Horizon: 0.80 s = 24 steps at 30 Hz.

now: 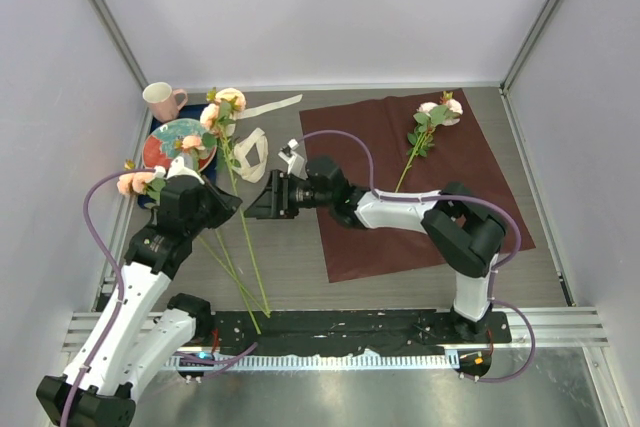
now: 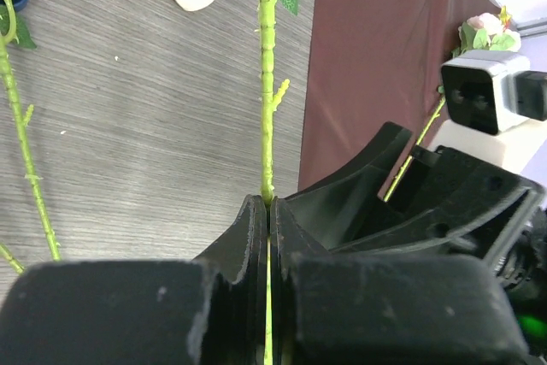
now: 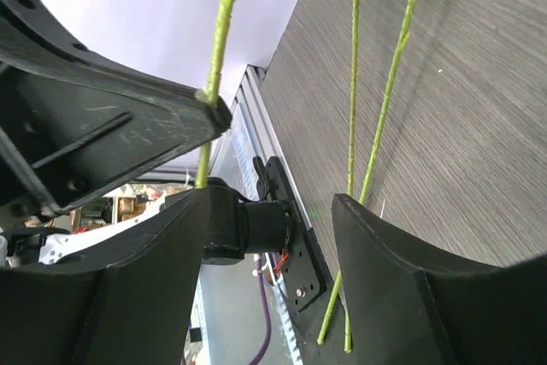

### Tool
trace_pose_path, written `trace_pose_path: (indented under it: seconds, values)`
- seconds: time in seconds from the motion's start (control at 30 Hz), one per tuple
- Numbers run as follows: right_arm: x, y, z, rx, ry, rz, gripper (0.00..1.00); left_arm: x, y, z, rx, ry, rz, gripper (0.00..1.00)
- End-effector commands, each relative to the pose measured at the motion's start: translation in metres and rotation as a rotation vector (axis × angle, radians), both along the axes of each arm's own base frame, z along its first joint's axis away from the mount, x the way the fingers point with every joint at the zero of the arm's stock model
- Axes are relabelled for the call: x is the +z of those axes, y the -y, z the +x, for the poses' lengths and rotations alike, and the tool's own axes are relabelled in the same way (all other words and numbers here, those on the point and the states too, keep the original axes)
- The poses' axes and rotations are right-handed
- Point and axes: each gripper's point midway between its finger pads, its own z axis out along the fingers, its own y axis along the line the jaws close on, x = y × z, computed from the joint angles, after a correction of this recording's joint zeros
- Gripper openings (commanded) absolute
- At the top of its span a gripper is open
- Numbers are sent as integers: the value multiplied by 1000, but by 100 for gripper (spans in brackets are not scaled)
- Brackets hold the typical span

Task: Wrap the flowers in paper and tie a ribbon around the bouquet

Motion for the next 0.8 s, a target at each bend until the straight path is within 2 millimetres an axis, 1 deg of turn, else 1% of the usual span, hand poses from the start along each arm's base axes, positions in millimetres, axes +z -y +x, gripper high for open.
trace_pose_path:
  seconds: [0.0,0.03,0.07,0.1,0.13,0.17,0.23,0.27,0.3,0.33,0.37,0.4,0.43,0.47,0.5,0.53,0.57,0.6,0.63,0.67,0.7,0.73,0.77]
  values:
    - [47,9,9,-67,100,67,66,18,1,5,-16,76,0,0]
    - [48,7,5,-59,120,61,66,19,2,5,-17,84,-7,0]
    - [56,-3,1,-26,130,70,66,20,3,5,-18,85,-10,0]
    - [58,-9,-5,3,134,67,66,19,3,5,-17,83,-12,0]
    - [55,-15,-16,31,130,52,65,18,3,5,-17,77,-10,0]
    - [59,-21,-15,30,146,56,64,19,3,5,-18,78,-13,0]
    - [54,-27,-17,38,131,53,59,20,3,4,-16,82,-15,0]
    - [51,-28,-18,40,104,57,52,22,3,4,-14,87,-15,0]
    - [44,-30,-19,46,91,55,49,23,1,4,-14,88,-6,0]
    - [45,-31,-19,46,92,68,45,23,0,3,-14,83,1,0]
    - [42,-31,-20,44,87,69,33,24,0,3,-14,84,4,0]
    - [45,-30,-20,44,94,77,25,24,0,3,-15,85,4,0]
    - [45,-29,-19,39,100,65,15,25,0,3,-13,92,0,0]
    - [44,-25,-11,15,112,48,0,24,-1,3,-11,86,5,0]
    - [51,-17,1,-41,150,30,0,20,-3,3,1,61,19,2]
    - [41,-5,13,-91,128,-27,0,18,-8,3,14,45,43,46]
    - [29,16,36,-169,113,-71,0,20,-11,0,22,23,61,67]
    - [24,38,63,-284,115,-117,0,18,-12,0,21,13,75,76]
    - [17,65,73,-357,85,-196,0,20,-13,-1,12,18,89,83]
    - [2,93,85,-444,65,-260,0,21,-12,-1,2,26,91,85]
    - [-3,133,114,-564,47,-296,0,22,-12,-2,-3,33,89,85]
    - [4,164,124,-664,52,-327,0,24,-11,-2,-8,50,82,87]
    - [-7,191,132,-737,35,-380,0,20,-6,-3,-33,51,69,88]
